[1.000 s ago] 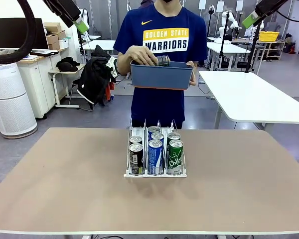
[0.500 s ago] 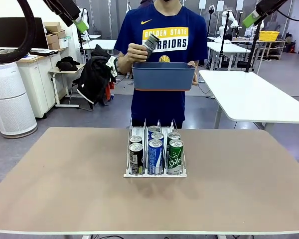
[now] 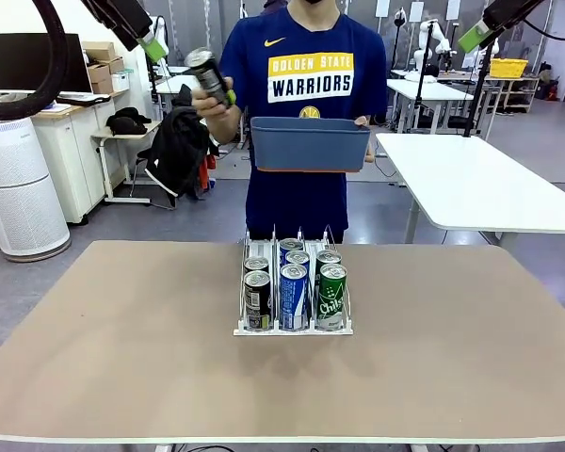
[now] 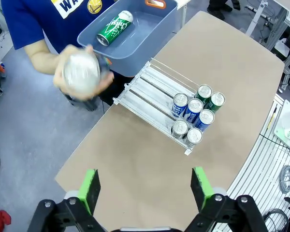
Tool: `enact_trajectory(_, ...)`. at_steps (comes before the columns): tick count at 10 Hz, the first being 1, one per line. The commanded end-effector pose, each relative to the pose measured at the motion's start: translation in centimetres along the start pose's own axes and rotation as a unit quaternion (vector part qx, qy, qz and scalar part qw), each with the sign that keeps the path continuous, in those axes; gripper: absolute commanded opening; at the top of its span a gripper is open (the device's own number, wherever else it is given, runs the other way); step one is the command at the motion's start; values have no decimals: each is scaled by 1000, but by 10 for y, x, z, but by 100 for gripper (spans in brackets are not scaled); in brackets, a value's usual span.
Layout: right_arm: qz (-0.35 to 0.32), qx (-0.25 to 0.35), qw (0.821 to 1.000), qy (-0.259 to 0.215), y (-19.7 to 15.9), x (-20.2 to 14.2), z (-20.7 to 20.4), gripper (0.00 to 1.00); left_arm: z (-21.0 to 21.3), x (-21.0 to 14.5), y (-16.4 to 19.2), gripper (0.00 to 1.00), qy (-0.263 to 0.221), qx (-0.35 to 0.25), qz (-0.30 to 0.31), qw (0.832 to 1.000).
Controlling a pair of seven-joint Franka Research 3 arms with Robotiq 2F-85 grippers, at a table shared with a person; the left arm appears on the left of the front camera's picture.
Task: Fill the beverage cans into the dispenser.
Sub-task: Pick up the Pepsi coke handed by the human.
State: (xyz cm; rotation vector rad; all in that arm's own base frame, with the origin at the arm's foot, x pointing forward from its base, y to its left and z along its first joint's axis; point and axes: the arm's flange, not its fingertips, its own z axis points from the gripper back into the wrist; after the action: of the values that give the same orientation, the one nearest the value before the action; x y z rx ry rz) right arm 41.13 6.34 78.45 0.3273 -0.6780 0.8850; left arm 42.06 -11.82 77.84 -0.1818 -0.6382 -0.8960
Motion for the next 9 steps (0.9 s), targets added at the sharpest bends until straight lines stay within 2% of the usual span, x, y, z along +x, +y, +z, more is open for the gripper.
enact_trajectory(1, -1, 2, 1000, -2, 2, -1, 0, 100, 1, -1, 1, 100, 2, 4, -3, 1000)
enact_trajectory(9, -1, 2, 1000, -2, 2, -1, 0, 100, 1, -1, 1, 100, 2, 4, -3, 1000)
